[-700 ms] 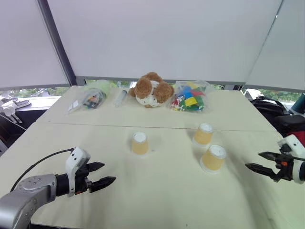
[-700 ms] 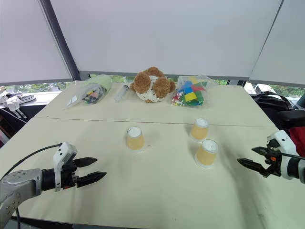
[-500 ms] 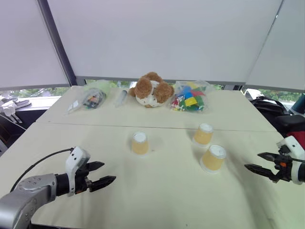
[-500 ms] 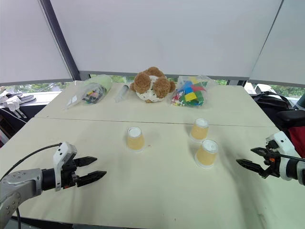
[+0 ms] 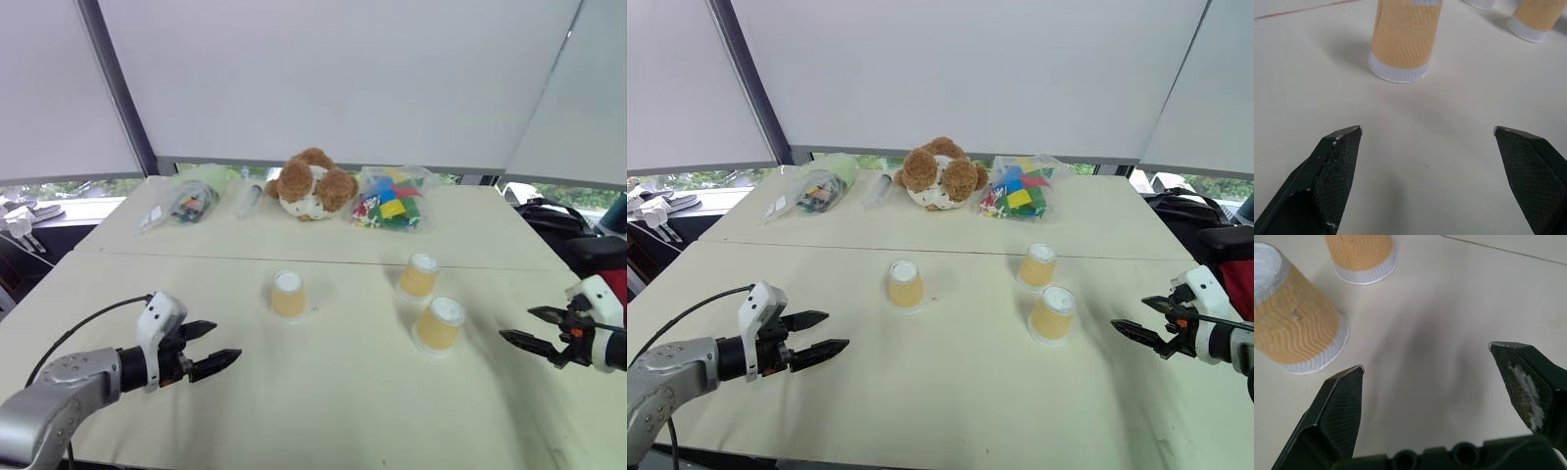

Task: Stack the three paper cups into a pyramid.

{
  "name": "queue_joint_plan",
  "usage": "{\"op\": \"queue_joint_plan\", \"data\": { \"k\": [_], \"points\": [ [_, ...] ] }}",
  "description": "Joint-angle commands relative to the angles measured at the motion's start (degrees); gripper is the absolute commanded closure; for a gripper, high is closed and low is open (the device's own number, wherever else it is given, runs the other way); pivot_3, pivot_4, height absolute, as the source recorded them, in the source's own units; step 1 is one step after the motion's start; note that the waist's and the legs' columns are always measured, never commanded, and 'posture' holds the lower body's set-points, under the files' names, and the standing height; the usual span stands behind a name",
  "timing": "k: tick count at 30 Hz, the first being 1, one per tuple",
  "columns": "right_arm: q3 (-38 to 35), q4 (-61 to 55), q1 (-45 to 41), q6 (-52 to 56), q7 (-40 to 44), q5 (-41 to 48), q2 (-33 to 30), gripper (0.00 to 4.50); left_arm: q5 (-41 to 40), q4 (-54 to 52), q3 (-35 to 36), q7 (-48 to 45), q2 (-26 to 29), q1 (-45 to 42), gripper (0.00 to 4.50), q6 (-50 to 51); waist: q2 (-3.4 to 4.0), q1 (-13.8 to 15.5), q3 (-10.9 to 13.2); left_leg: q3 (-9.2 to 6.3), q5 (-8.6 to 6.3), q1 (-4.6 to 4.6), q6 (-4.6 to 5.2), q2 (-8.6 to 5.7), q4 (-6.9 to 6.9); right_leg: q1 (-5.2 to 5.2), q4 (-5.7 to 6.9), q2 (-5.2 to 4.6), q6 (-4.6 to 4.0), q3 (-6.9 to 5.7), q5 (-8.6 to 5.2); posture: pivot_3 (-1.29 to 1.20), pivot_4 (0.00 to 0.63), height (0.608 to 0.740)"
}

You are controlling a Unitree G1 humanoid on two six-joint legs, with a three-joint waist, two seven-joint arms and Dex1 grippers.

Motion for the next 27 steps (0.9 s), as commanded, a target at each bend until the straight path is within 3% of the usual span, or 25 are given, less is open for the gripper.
{"op": "queue_joint_plan", "data": {
  "k": [1, 7, 13, 27],
  "points": [
    [-3.93, -1.07, 0.18, -1.36, -0.93, 0.26, -1.19, 0.0, -2.19, -1.42, 0.64, -1.33, 1.7, -3.52, 0.05, 1.18, 0.0, -0.03, 0.0, 0.0, 0.0, 0.0, 0.0, 0.0, 0.01, 0.0, 0.0, 0.0, 0.0, 0.0, 0.0, 0.0, 0.15, 0.74],
    [-8.27, -13.2, 5.48, 6.26, 0.46, 7.33, 0.62, 0.0, -3.87, -5.06, -4.92, -4.82, 4.9, -11.31, 0.05, 4.49, 0.01, 0.09, 0.0, -0.04, 0.0, -0.01, 0.0, 0.0, 0.0, 0.03, 0.01, 0.04, 0.12, -0.02, 0.06, 0.0, 0.15, 0.74],
    [-3.48, -24.02, 4.72, 12.51, -4.88, 10.82, 7.47, 0.0, -4.94, -7.63, -7.98, -4.87, 4.43, -13.12, 0.05, 5.83, 0.0, -0.4, 0.0, -0.17, 0.0, 0.04, 0.0, 0.05, 0.0, 0.07, 0.06, 0.14, 0.15, -0.02, 0.07, 0.0, 0.15, 0.74],
    [5.21, -14.57, -4.02, 7.8, -5.36, 7.64, 12.74, 0.0, -5.12, -11.46, -7.44, -2.46, 4.62, -8.55, 0.05, 6.72, -0.02, 0.06, 0.01, -0.14, 0.0, -0.02, 0.0, 0.02, 0.13, 0.08, 0.05, 0.11, 0.11, -0.03, 0.05, 0.0, 0.15, 0.74]
  ]
}}
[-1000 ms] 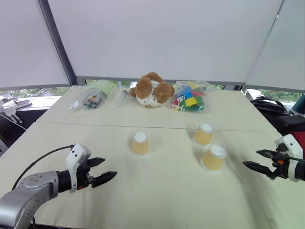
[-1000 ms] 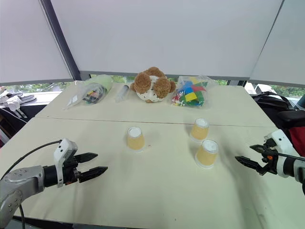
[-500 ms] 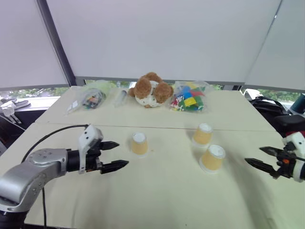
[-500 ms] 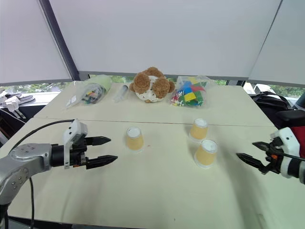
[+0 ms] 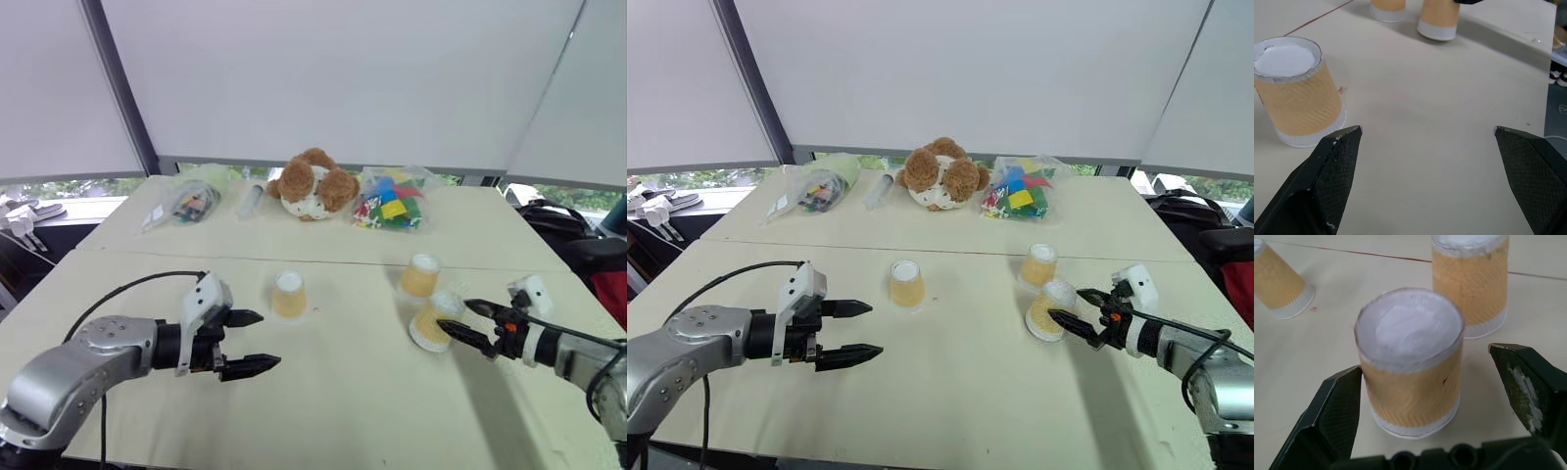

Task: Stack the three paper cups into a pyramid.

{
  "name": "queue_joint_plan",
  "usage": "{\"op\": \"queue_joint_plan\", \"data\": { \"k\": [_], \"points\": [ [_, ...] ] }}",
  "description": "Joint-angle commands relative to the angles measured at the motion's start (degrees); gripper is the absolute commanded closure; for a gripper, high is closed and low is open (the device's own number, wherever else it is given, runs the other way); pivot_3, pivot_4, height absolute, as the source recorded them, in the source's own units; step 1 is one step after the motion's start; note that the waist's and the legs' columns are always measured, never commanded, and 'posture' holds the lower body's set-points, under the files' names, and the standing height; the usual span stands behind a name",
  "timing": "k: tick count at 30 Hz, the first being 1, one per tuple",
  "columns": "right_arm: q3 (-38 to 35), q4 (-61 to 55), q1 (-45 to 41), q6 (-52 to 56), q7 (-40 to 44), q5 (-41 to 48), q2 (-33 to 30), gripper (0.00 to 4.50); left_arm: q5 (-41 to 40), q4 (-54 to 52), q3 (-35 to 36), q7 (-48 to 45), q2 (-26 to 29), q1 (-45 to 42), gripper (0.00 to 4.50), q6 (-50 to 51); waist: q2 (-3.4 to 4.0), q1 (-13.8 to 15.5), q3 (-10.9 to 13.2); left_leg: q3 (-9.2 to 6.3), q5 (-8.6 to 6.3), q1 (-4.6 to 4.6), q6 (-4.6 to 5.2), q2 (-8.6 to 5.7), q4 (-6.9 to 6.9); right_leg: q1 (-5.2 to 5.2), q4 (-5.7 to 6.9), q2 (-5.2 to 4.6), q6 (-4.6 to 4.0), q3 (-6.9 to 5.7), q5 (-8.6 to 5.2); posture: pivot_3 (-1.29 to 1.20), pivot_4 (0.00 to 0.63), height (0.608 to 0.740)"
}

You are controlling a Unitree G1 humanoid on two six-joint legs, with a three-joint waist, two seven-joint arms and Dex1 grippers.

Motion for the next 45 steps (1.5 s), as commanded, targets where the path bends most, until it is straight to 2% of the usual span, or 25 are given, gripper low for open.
{"op": "queue_joint_plan", "data": {
  "k": [1, 15, 17, 20, 21, 22, 27, 30, 40, 42, 44, 45],
  "points": [
    [-0.34, -0.44, -1.19, -0.46, 1.21, 0.98, 0.2, 0.0, -0.6, -2.13, 1.72, 0.89, 0.54, 1.08, 0.05, 0.04, 0.01, -0.02, 0.0, 0.0, 0.0, 0.0, 0.0, 0.0, 0.0, 0.0, 0.0, 0.0, 0.01, 0.0, 0.01, 0.0, 0.15, 0.74],
    [1.79, -2.9, -3.63, 1.05, 0.79, 2.7, 2.85, 0.0, 0.49, -1.63, 0.93, 0.93, 0.8, 3.38, 0.05, -1.32, 0.01, -0.1, 0.0, 0.0, 0.0, 0.0, 0.0, 0.01, 0.0, -0.01, 0.01, 0.01, 0.01, 0.0, 0.01, 0.0, 0.15, 0.74],
    [2.28, -2.77, -3.96, 0.77, 0.88, 2.43, 2.99, 0.53, 0.55, -1.71, 0.88, 1.02, 0.73, 3.57, 0.0, -1.27, 0.01, -0.1, 0.0, 0.01, 0.0, 0.0, 0.0, 0.01, 0.0, -0.01, 0.0, 0.0, 0.01, 0.0, 0.01, 0.0, 0.15, 0.74],
    [2.39, -3.22, -4.27, 0.56, 1.08, 2.7, 3.22, 1.88, 0.64, -1.92, 1.17, 0.95, 0.83, 4.36, 0.0, -1.21, 0.01, -0.05, 0.0, 0.0, 0.0, 0.0, 0.0, 0.01, 0.0, -0.01, 0.01, 0.01, 0.01, -0.01, 0.0, 0.0, 0.15, 0.74],
    [2.36, -3.48, -4.38, 0.61, 1.02, 2.83, 3.25, 2.16, 0.69, -1.94, 1.25, 0.9, 0.91, 4.6, 0.0, -1.24, 0.01, -0.07, 0.0, 0.0, 0.0, 0.0, 0.0, 0.01, 0.0, -0.01, 0.01, 0.01, 0.01, -0.01, 0.0, 0.0, 0.15, 0.74],
    [2.47, -4.41, -4.61, 1.03, 0.97, 3.05, 3.04, 2.18, 0.79, -1.9, 1.29, 0.72, 1.12, 4.92, 0.0, -1.26, 0.01, -0.07, 0.0, 0.0, 0.0, 0.0, 0.0, 0.01, 0.0, -0.01, 0.01, 0.0, 0.01, -0.01, 0.0, 0.0, 0.15, 0.74],
    [5.0, -11.7, -5.01, 5.21, 2.66, 5.82, 2.24, 2.18, 0.88, -1.53, 1.2, 0.24, 1.57, 5.31, 0.0, -1.4, 0.01, -0.11, 0.0, -0.02, 0.0, 0.0, 0.0, 0.03, -0.02, -0.03, 0.01, 0.01, 0.0, -0.01, 0.0, 0.0, 0.15, 0.74],
    [8.05, -15.61, -6.65, 7.52, 1.83, 7.13, 4.11, 2.18, 1.02, -1.1, 0.64, 0.18, 1.53, 4.77, 0.0, -1.52, 0.0, -0.25, 0.0, -0.04, 0.0, 0.0, 0.0, 0.03, -0.02, -0.03, 0.01, 0.01, 0.01, 0.0, 0.0, 0.0, 0.15, 0.74],
    [16.54, -15.53, -7.93, 6.44, 1.06, 4.11, 8.92, 2.18, 1.1, -1.9, -0.09, 0.68, 1.14, 5.11, 0.0, -1.37, -0.02, -0.12, 0.01, -0.04, 0.0, -0.05, 0.0, 0.02, -0.01, -0.08, 0.01, -0.03, -0.12, -0.02, -0.06, 0.0, 0.15, 0.74],
    [16.49, -14.25, -7.82, 5.84, 1.1, 3.81, 9.43, 1.12, 1.02, -2.01, -0.15, 0.85, 1.05, 5.09, 0.0, -1.28, -0.02, -0.12, 0.01, -0.05, 0.0, -0.05, 0.0, 0.02, -0.01, -0.09, 0.02, -0.03, -0.1, -0.02, -0.05, 0.0, 0.15, 0.74],
    [16.45, -13.69, -7.65, 5.54, 1.86, 3.83, 9.06, 0.24, 0.75, -2.0, 0.01, 1.03, 0.93, 5.09, 0.0, -1.09, -0.02, 0.0, 0.01, -0.03, 0.0, -0.05, 0.0, 0.02, -0.01, -0.08, 0.02, -0.04, -0.1, -0.02, -0.05, 0.0, 0.15, 0.74],
    [16.15, -13.83, -7.57, 5.43, 2.26, 4.02, 8.69, 0.05, 0.6, -2.03, 0.16, 1.03, 0.97, 5.15, 0.0, -1.01, -0.02, 0.01, 0.01, -0.03, 0.0, -0.05, 0.0, 0.02, 0.0, -0.08, 0.02, -0.04, -0.1, -0.02, -0.05, 0.0, 0.15, 0.74]
  ]
}}
